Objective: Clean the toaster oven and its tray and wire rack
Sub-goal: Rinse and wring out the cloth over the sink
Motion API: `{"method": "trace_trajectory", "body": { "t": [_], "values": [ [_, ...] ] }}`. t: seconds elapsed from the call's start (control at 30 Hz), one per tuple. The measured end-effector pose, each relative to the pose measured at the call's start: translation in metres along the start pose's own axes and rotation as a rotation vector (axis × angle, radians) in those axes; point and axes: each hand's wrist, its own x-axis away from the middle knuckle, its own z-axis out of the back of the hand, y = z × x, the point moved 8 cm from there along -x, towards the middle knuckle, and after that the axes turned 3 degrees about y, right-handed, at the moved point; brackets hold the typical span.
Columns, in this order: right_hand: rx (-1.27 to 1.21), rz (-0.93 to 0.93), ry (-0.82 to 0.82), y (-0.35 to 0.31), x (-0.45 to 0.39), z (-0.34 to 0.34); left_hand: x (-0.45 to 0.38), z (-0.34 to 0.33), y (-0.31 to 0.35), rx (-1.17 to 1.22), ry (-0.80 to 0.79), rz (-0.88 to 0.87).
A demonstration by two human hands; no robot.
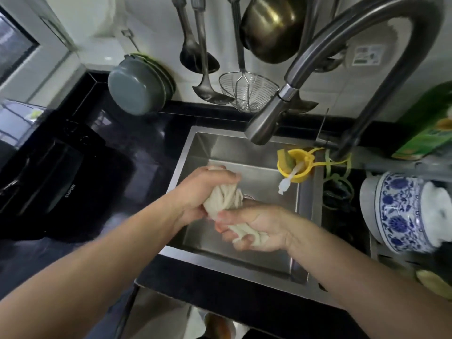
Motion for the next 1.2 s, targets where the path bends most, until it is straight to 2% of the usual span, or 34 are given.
{"method": "trace_trajectory", "body": {
  "t": [0.13, 0.17, 0.23, 0.33, 0.4, 0.47, 0.53, 0.57, 0.6, 0.67, 0.73, 0.8, 0.87, 0.93, 1.03, 1.1, 1.2],
  "values": [
    [0.546, 0.007, 0.701, -0.003, -0.028, 0.065, -0.037, 0.013, -0.011, -0.206, 0.299, 0.000],
    [0.689, 0.010, 0.835, -0.007, -0.033, 0.076, -0.047, 0.015, -0.017, -0.273, 0.377, 0.004],
    [0.970, 0.027, 0.956, -0.013, -0.048, 0.092, -0.064, 0.021, -0.030, -0.413, 0.550, 0.032],
    [1.152, 0.118, 1.132, -0.009, -0.051, 0.114, -0.077, 0.036, -0.054, -0.455, 0.794, 0.097],
    [1.286, 0.168, 1.173, -0.005, -0.055, 0.117, -0.082, 0.038, -0.071, -0.438, 0.829, 0.195],
    [1.230, 0.098, 1.133, -0.003, -0.059, 0.125, -0.084, 0.035, -0.076, -0.404, 0.776, 0.159],
    [0.928, -0.027, 1.044, -0.003, -0.052, 0.144, -0.073, 0.031, -0.062, -0.415, 0.654, -0.050],
    [0.736, -0.073, 0.957, -0.002, -0.047, 0.153, -0.062, 0.036, -0.053, -0.472, 0.611, -0.209],
    [0.539, -0.139, 0.827, 0.002, -0.042, 0.155, -0.048, 0.040, -0.043, -0.640, 0.547, -0.417],
    [0.193, -0.315, 0.477, 0.014, -0.032, 0.136, -0.025, 0.025, -0.030, -1.253, 0.279, -0.816],
    [0.035, -0.435, 0.127, 0.021, -0.025, 0.096, -0.013, 0.002, -0.027, -1.744, 0.018, -1.167],
    [-0.038, -0.450, -0.129, 0.027, -0.023, 0.054, -0.004, -0.024, -0.008, -1.849, -0.113, -1.415],
    [-0.134, -0.421, -0.284, 0.028, -0.019, 0.024, 0.005, -0.041, 0.016, -1.789, -0.223, -1.587],
    [-0.173, -0.408, -0.304, 0.026, -0.013, 0.014, 0.017, -0.047, 0.030, -1.685, -0.371, -1.637],
    [-0.133, -0.404, -0.176, 0.025, -0.008, 0.023, 0.015, -0.045, 0.034, -1.756, -0.507, -1.457],
    [-0.041, -0.378, -0.040, 0.022, -0.010, 0.035, 0.007, -0.039, 0.035, -1.820, -0.456, -1.254],
    [0.182, -0.330, 0.222, 0.015, -0.017, 0.059, -0.004, -0.038, 0.025, -2.020, -0.374, -1.139]
  ]
}}
